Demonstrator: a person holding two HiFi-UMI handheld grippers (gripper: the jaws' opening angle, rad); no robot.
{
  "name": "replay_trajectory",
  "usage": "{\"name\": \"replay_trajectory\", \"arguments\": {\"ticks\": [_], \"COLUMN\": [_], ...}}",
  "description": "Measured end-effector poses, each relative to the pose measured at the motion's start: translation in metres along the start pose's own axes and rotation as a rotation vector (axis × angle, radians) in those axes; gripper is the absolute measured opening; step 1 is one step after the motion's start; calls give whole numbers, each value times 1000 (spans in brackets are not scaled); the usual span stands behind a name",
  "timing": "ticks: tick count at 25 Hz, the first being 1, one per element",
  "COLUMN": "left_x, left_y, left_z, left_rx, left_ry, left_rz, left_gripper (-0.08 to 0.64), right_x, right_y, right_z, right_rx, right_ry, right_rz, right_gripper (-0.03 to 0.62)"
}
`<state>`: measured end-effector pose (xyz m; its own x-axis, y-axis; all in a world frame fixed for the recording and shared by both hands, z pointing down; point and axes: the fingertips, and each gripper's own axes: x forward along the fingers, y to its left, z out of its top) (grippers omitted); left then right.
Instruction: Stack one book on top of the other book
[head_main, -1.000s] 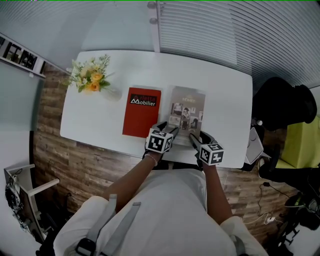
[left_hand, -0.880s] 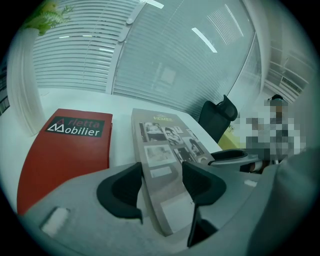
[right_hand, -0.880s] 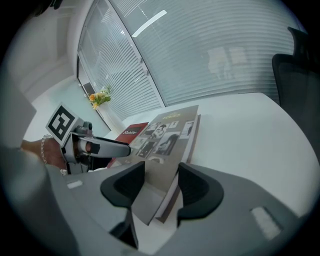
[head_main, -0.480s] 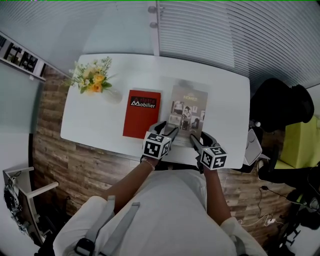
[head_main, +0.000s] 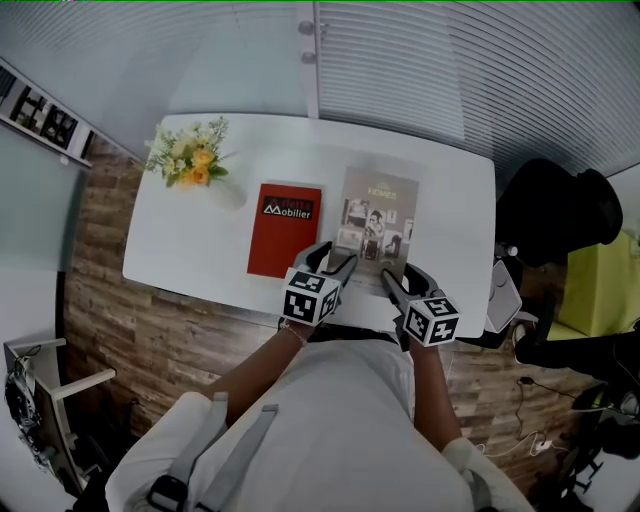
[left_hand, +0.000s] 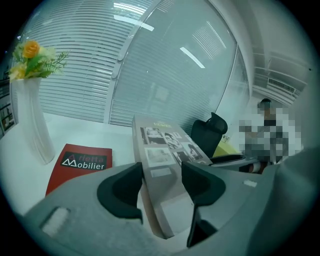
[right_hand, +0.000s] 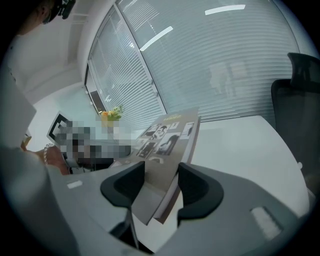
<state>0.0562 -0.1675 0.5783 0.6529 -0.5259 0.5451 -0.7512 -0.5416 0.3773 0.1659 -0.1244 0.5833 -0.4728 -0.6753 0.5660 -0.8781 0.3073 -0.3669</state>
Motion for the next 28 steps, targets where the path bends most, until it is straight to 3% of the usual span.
{"name": "replay_trajectory", "arguments": {"ticks": [11, 28], "left_x": [-27, -103], "left_y": [31, 121], "left_z": [1, -13], "left_rx": [-6, -80], "left_ry": [-17, -74], "left_rz": [40, 185], "left_gripper": [247, 247], "right_x": [22, 89], "right_y": [33, 127], "right_z": [4, 0], "right_rx": [-18, -71], "right_ry": [-1, 65], "right_rz": [45, 202], "right_gripper": [207, 210]}}
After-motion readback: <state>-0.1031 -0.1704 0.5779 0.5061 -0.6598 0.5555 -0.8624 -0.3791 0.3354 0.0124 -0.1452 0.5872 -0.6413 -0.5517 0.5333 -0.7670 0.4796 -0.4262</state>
